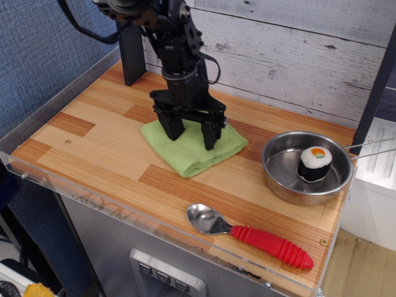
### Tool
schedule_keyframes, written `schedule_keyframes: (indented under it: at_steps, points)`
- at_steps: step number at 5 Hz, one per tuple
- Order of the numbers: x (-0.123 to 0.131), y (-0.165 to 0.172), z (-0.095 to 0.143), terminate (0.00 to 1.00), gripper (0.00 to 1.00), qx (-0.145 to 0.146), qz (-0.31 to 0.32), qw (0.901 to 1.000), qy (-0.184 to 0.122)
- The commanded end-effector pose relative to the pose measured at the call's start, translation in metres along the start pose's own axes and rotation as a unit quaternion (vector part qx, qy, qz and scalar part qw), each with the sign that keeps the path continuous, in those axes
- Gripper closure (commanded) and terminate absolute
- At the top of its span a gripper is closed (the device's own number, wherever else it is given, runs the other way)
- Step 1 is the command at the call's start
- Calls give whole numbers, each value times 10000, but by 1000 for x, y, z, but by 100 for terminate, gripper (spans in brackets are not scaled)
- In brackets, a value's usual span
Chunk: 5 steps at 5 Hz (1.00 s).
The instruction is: Move green cloth to lower left corner of the table.
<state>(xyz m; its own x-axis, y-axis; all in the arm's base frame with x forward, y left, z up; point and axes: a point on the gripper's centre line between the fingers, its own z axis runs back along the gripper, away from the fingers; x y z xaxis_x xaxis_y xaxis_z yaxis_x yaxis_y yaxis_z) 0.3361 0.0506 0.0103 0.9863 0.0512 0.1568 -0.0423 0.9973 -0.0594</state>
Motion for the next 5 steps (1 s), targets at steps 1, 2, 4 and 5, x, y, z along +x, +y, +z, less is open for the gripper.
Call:
schedule_keyframes:
  at_steps: [1, 2, 4, 5]
  points:
    - [5, 44, 11, 0, 0, 191, 539, 9982, -176]
    - [10, 61, 18, 0, 0, 279, 728, 9966, -262]
    - [2, 91, 28, 0, 0, 381, 1132, 9921, -374]
    - [-12, 99, 34, 0, 0, 493, 1220, 9904, -428]
